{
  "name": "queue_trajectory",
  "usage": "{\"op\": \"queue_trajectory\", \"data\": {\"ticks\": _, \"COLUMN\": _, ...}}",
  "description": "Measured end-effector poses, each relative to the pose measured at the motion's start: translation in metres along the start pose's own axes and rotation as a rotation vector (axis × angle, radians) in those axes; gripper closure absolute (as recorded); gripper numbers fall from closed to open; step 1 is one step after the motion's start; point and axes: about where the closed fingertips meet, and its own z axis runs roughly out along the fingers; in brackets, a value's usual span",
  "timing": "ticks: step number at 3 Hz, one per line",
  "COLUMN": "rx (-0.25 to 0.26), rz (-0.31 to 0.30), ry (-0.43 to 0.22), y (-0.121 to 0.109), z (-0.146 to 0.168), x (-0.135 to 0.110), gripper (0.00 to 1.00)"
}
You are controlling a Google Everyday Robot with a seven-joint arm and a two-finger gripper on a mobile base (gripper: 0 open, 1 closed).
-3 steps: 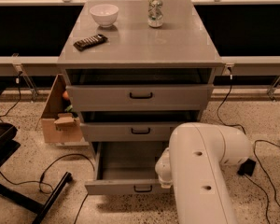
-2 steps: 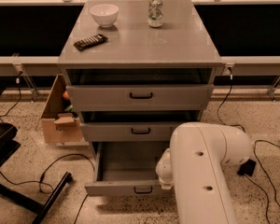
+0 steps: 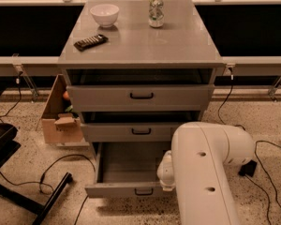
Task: Open bottom drawer
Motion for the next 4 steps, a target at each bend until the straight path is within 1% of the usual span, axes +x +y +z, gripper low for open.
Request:
{"op": "queue_trajectory", "data": {"ticks": 1, "rx": 0.009, "rz": -0.003, "ry": 0.003, "y": 0.0027, "z": -0.0010, "x": 0.0017, "gripper": 1.00}}
{"op": "queue_trajectory", "data": {"ticks": 2, "rx": 0.018, "rz": -0.005, "ry": 0.005, "y": 0.0052, "z": -0.0013, "x": 0.0032, "gripper": 0.97}}
{"op": "queue_trajectory", "data": {"ticks": 3, "rx": 0.018, "rz": -0.005, "ry": 0.005, "y": 0.0053, "z": -0.0013, "x": 0.0031, "gripper": 0.74}}
{"op": "queue_trajectory", "data": {"ticks": 4, "rx": 0.018, "rz": -0.005, "ry": 0.005, "y": 0.0053, "z": -0.0013, "x": 0.0031, "gripper": 0.43}}
